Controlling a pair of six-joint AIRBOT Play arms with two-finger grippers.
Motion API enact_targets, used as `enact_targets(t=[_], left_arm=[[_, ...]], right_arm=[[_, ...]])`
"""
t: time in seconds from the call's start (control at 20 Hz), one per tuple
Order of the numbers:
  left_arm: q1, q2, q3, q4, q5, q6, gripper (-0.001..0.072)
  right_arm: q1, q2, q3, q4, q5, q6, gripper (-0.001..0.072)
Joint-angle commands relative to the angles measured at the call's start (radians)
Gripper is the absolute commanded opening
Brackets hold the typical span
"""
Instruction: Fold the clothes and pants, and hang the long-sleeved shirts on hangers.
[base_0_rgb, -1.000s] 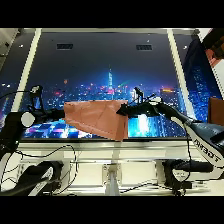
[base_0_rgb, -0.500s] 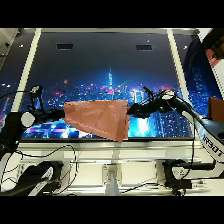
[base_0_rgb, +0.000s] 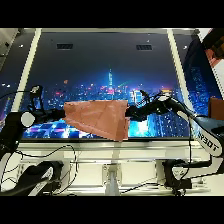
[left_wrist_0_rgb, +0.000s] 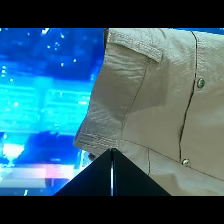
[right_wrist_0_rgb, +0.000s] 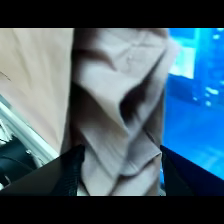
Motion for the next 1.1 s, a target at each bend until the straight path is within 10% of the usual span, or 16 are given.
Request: enact_targets(t=[0.0,0.45,0.6,1.05], left_arm=[[0.0,-0.001,0.001,-0.004,0.0,0.0,0.0016],[0.0,-0.001,0.001,-0.004,0.0,0.0,0.0016],[0.0,-0.001,0.001,-0.004,0.0,0.0,0.0016],[0.0,-0.001,0.001,-0.067,0.0,0.0,0.0016]], right_arm=[[0.011,-0.024,0.0,0.051,-0.012,0.002,0.055],[-0.193,-0.023,0.074,-0.037,0.267,-0.075,0.0551],[-0.243,-0.014,0.092,-0.019,0.355,-0.079,0.0707],[0.021,-0.011,0.092,-0.185,0.061,0.032,0.0706]])
